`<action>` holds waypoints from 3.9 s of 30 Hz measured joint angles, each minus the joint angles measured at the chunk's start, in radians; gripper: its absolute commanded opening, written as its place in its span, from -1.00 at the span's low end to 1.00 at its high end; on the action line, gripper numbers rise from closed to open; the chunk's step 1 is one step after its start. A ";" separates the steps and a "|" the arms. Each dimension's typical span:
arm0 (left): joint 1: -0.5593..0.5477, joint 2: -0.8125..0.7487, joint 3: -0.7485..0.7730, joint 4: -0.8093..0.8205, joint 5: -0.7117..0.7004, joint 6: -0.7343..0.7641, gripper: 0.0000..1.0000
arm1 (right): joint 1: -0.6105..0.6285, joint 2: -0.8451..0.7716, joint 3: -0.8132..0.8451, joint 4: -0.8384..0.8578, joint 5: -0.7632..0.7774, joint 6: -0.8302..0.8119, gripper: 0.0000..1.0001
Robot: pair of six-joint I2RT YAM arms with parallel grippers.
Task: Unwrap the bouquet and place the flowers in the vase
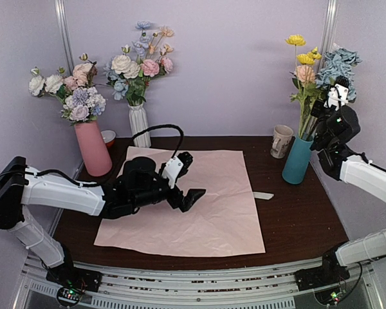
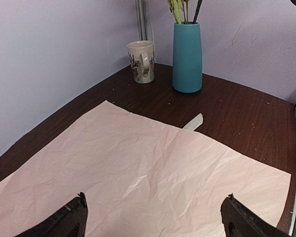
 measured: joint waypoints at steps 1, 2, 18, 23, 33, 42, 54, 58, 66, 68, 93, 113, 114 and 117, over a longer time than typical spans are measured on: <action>0.000 0.000 -0.001 0.000 -0.001 0.000 0.94 | -0.001 0.001 -0.010 0.000 0.000 0.005 -0.46; 0.000 0.000 -0.002 0.001 -0.003 0.000 0.94 | -0.002 0.002 -0.019 0.002 0.000 0.013 -0.32; 0.000 0.000 -0.034 0.021 -0.008 0.000 0.93 | -0.005 0.000 -0.084 -0.214 0.011 0.192 0.82; 0.000 0.000 -0.035 0.023 -0.008 0.000 0.93 | -0.005 -0.031 -0.096 -0.328 -0.014 0.270 1.00; 0.000 0.000 -0.035 0.021 -0.023 -0.001 0.93 | -0.005 -0.120 -0.109 -0.543 -0.127 0.396 1.00; 0.008 0.000 -0.035 0.005 -0.049 -0.003 0.92 | -0.005 -0.183 -0.126 -0.717 -0.226 0.489 1.00; 0.069 -0.077 -0.055 -0.061 -0.108 -0.019 0.88 | -0.005 -0.343 -0.229 -0.826 -0.524 0.566 1.00; 0.110 -0.135 -0.084 -0.069 -0.137 -0.024 0.87 | -0.005 -0.343 -0.282 -0.786 -0.704 0.594 1.00; 0.270 -0.273 -0.165 -0.138 -0.237 -0.036 0.88 | -0.002 -0.228 -0.351 -0.663 -0.851 0.579 1.00; 0.333 -0.315 -0.195 -0.151 -0.260 -0.045 0.89 | -0.003 -0.180 -0.340 -0.663 -0.816 0.556 1.00; 0.784 -0.188 -0.587 0.494 -0.311 0.148 0.96 | -0.176 0.040 -0.624 -0.040 -0.552 0.305 1.00; 0.919 0.031 -0.599 0.869 -0.090 0.137 0.96 | -0.223 0.338 -0.697 0.395 -0.532 0.330 1.00; 0.920 0.031 -0.592 0.869 -0.087 0.135 0.96 | -0.223 0.338 -0.697 0.395 -0.532 0.331 1.00; 0.921 0.032 -0.591 0.865 -0.085 0.133 0.97 | -0.223 0.338 -0.697 0.395 -0.533 0.330 1.00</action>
